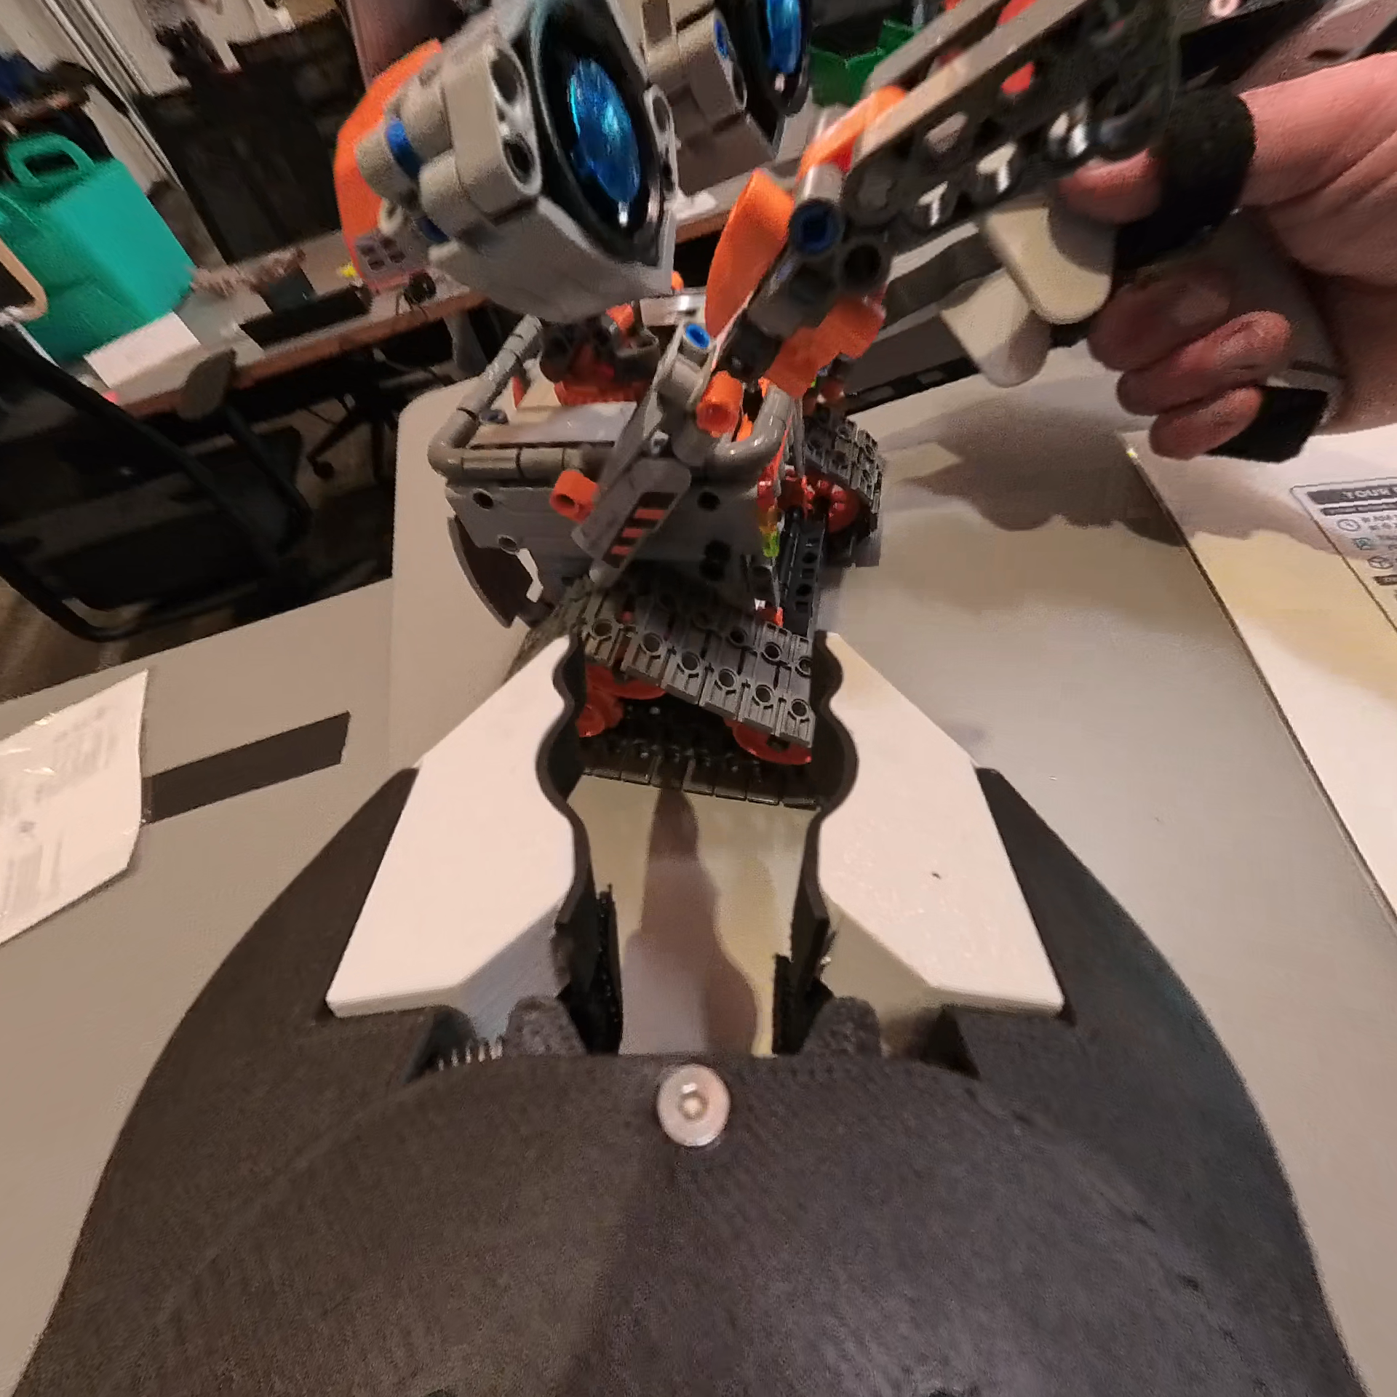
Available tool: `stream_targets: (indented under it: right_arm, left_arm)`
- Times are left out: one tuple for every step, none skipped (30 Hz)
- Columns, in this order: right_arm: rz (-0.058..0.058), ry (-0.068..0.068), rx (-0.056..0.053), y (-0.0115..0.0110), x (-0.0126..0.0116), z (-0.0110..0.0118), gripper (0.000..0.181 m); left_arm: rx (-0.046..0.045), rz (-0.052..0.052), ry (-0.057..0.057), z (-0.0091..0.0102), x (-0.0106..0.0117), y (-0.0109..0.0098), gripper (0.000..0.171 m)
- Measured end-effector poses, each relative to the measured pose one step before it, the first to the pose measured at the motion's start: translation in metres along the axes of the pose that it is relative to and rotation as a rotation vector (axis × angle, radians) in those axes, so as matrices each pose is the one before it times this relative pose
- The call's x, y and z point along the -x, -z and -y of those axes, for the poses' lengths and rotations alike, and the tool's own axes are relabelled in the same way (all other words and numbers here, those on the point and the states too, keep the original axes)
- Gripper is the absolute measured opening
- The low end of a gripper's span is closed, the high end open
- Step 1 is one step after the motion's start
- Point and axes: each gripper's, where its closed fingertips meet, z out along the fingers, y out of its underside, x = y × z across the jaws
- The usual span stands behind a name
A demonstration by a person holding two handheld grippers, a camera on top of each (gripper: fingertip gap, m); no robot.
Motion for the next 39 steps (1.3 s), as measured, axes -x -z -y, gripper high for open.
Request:
stream_targets:
  right_arm:
    - [0.0319, -0.0297, 0.0158, -0.00513, -0.00189, -0.00282, 0.059]
    - [0.0313, -0.0341, -0.0134, -0.00280, -0.00101, 0.00077, 0.057]
    - [0.0504, -0.0380, -0.0177, -0.00139, 0.00268, 0.00096, 0.046]
    - [0.0580, -0.0286, -0.0110, -0.00024, 0.00506, 0.00005, 0.032]
    - [0.0197, -0.0079, -0.0189, 0.00123, 0.00125, 0.00099, 0.025]
    - [0.0115, 0.0079, -0.0163, 0.00192, 0.00183, 0.00068, 0.023]
    - [0.0044, 0.0113, -0.0071, 0.00191, 0.00269, -0.00016, 0.021]
    - [-0.0067, 0.0244, -0.0091, 0.00208, 0.00291, 0.00053, 0.020]
    - [-0.0099, 0.0316, -0.0133, 0.00235, 0.00412, 0.00113, 0.018]
    - [-0.0103, 0.0375, -0.0148, 0.00241, 0.00528, 0.00160, 0.017]
    - [-0.0280, 0.0403, 0.0043, 0.00194, 0.00327, -0.00025, 0.017]
    - [-0.0219, 0.0444, -0.0001, 0.00183, 0.00478, 0.00067, 0.018]
    - [-0.0102, 0.0432, -0.0069, 0.00187, 0.00702, 0.00199, 0.018]
    - [-0.0223, 0.0538, -0.0060, 0.00121, 0.00613, 0.00185, 0.018]
    - [-0.0281, 0.0481, 0.0042, 0.00094, 0.00445, 0.00146, 0.018]
    - [-0.0228, 0.0283, 0.0066, 0.00115, 0.00339, 0.00209, 0.019]
    - [-0.0198, 0.0149, 0.0103, 0.00074, 0.00225, 0.00203, 0.018]
    - [-0.0169, 0.0074, 0.0234, 0.00011, 0.00156, 0.00110, 0.018]
    - [-0.0232, -0.0122, 0.0339, 0.00019, -0.00042, 0.00078, 0.019]
    - [-0.0221, -0.0381, 0.0290, 0.00039, -0.00137, 0.00223, 0.018]
    - [0.0075, -0.0621, 0.0272, -0.00047, 0.00198, 0.00255, 0.019]
    - [0.0047, -0.0590, 0.0366, -0.00065, 0.00178, 0.00134, 0.019]
    - [-0.0027, -0.0305, 0.0198, -0.00004, 0.00157, 0.00321, 0.019]
    - [0.0032, -0.0179, 0.0085, -0.00014, 0.00270, 0.00355, 0.020]
    - [0.0157, 0.0021, 0.0164, -0.00033, 0.00524, 0.00136, 0.022]
    - [0.0156, 0.0423, 0.0151, 0.00058, 0.00666, 0.00109, 0.024]
    - [-0.0033, 0.0488, -0.0077, 0.00239, 0.00357, 0.00355, 0.026]
    - [-0.0142, 0.0398, 0.0170, 0.00220, -0.00078, -0.00090, 0.029]
    - [-0.0133, 0.0470, 0.0348, 0.00167, -0.00310, -0.00408, 0.034]
    - [-0.0200, 0.0506, 0.0219, 0.00228, -0.00622, -0.00364, 0.034]
    - [0.0172, 0.0611, -0.0120, 0.00247, -0.00093, -0.00011, 0.037]
    - [0.0355, 0.0546, -0.0184, 0.00282, 0.00203, 0.00023, 0.039]
    - [-0.0073, 0.0367, -0.0007, 0.00248, -0.00437, -0.00166, 0.042]
    - [0.0013, 0.0388, 0.0031, 0.00094, -0.00261, -0.00197, 0.044]
    - [0.0174, 0.0258, 0.0056, -0.00074, -0.00063, -0.00186, 0.044]
    - [0.0128, 0.0099, 0.0112, -0.00154, -0.00244, -0.00182, 0.046]
    - [0.0236, -0.0146, -0.0080, -0.00197, -0.00232, 0.00079, 0.051]
    - [0.0666, -0.0514, -0.0166, -0.00267, 0.00224, 0.00267, 0.059]
    - [0.0721, -0.0663, -0.0233, -0.00307, 0.00271, 0.00441, 0.066]
  left_arm:
    - [0.01657, -0.0043, 0.0056, -0.00277, -0.00061, -0.00253, 0.058]
    - [-0.00251, 0.0067, -0.0020, 0.00052, 0.00066, -0.00112, 0.060]
    - [0.00422, 0.0087, -0.0060, 0.00008, 0.00122, -0.00101, 0.059]
    - [0.00522, 0.0075, -0.0046, 0.00003, 0.00142, -0.00109, 0.058]
    - [0.00212, 0.0054, -0.0038, 0.00033, 0.00096, -0.00095, 0.058]
    - [0.00096, 0.0070, -0.0030, 0.00009, 0.00109, -0.00087, 0.057]
    - [0.00296, 0.0085, -0.0072, -0.00055, 0.00090, -0.00105, 0.057]
    - [0.00055, 0.0090, -0.0111, -0.00024, 0.00064, -0.00083, 0.058]
    - [-0.00155, 0.0089, -0.0044, 0.00000, 0.00041, -0.00071, 0.057]
    - [-0.00096, 0.0071, -0.0009, -0.00008, 0.00014, -0.00082, 0.057]
    - [-0.00197, 0.0072, -0.0049, 0.00024, -0.00026, -0.00087, 0.057]
    - [0.00054, 0.0070, -0.0090, 0.00015, -0.00053, -0.00093, 0.057]
    - [0.00039, 0.0048, -0.0101, 0.00030, -0.00100, -0.00127, 0.057]
    - [0.00097, 0.0052, -0.0070, 0.00073, -0.00068, -0.00136, 0.057]
    - [-0.00110, 0.0045, -0.0010, 0.00105, -0.00038, -0.00108, 0.058]
    - [0.00075, 0.0027, 0.0010, 0.00054, -0.00022, -0.00103, 0.058]
    - [0.00267, 0.0030, -0.0027, 0.00012, 0.00013, -0.00083, 0.058]
    - [0.00291, 0.0062, -0.0019, -0.00010, 0.00085, -0.00037, 0.057]
    - [0.00116, 0.0030, -0.0007, -0.00002, 0.00055, -0.00028, 0.057]
    - [-0.00041, -0.0003, -0.0047, 0.00016, 0.00012, -0.00014, 0.056]
    - [0.00187, 0.0043, -0.0087, -0.00021, 0.00051, -0.00022, 0.055]
    - [0.00303, 0.0049, -0.0068, -0.00033, 0.00070, -0.00039, 0.055]
    - [-0.00029, -0.0003, -0.0028, 0.00034, 0.00008, -0.00036, 0.055]
    - [0.00060, -0.0003, -0.0021, 0.00032, 0.00009, -0.00057, 0.054]
    - [0.00327, 0.0027, -0.0019, 0.00017, 0.00061, -0.00071, 0.054]
    - [0.00258, 0.0029, 0.0005, 0.00013, 0.00061, -0.00056, 0.054]
    - [0.00038, -0.0012, 0.0027, 0.00026, -0.00010, -0.00034, 0.054]
    - [-0.00009, -0.0010, 0.0004, 0.00012, -0.00011, -0.00028, 0.054]
    - [0.00158, 0.0005, -0.0028, -0.00020, 0.00018, -0.00012, 0.054]
    - [0.00030, -0.0010, -0.0013, 0.00009, 0.00011, 0.00011, 0.054]
    - [-0.00050, -0.0028, 0.0021, 0.00015, -0.00008, 0.00020, 0.054]
    - [-0.00016, -0.0016, 0.0007, -0.00019, 0.00005, 0.00020, 0.054]
    - [-0.00032, 0.0000, -0.0009, -0.00027, 0.00004, 0.00018, 0.055]
    - [-0.00166, -0.0005, 0.0003, -0.00012, -0.00013, 0.00017, 0.055]
    - [-0.00180, -0.0016, 0.0020, 0.00001, -0.00047, -0.00002, 0.055]
    - [-0.00136, -0.0017, 0.0006, 0.00005, -0.00042, -0.00018, 0.056]
    - [0.00053, 0.0008, -0.0024, 0.00017, -0.00003, -0.00026, 0.057]
    - [0.00131, 0.0001, -0.0024, 0.00019, -0.00007, -0.00026, 0.057]
    - [0.00060, -0.0013, 0.0010, 0.00028, 0.00013, -0.00028, 0.057]
